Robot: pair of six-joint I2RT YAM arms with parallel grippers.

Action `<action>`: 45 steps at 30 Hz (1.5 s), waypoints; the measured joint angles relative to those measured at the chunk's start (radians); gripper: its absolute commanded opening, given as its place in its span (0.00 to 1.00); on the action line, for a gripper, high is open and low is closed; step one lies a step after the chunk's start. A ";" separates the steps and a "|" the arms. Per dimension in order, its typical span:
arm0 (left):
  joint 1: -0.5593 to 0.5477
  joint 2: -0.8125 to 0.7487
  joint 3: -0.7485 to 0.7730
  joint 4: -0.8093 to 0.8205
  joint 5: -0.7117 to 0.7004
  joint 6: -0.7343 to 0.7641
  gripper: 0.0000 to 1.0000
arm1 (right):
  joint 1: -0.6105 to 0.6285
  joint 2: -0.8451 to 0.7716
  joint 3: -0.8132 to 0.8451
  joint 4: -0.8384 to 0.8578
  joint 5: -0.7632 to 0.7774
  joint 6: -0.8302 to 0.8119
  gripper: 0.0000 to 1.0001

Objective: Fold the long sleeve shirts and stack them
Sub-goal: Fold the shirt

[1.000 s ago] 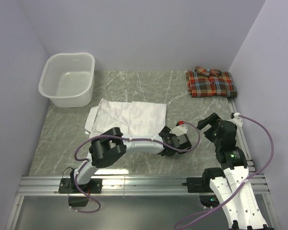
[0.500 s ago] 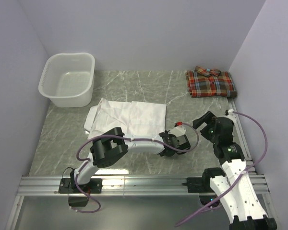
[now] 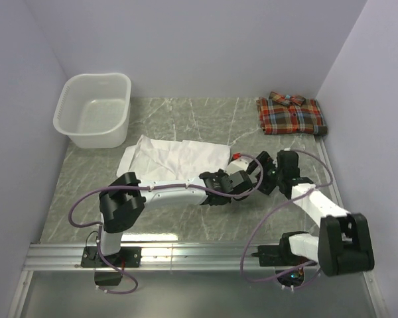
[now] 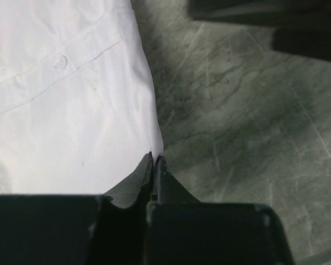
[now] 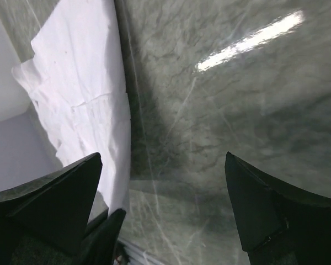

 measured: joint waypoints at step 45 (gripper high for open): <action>0.323 -0.462 -0.187 0.012 0.352 -0.100 0.81 | 0.208 0.492 0.385 -0.058 0.073 -0.268 0.00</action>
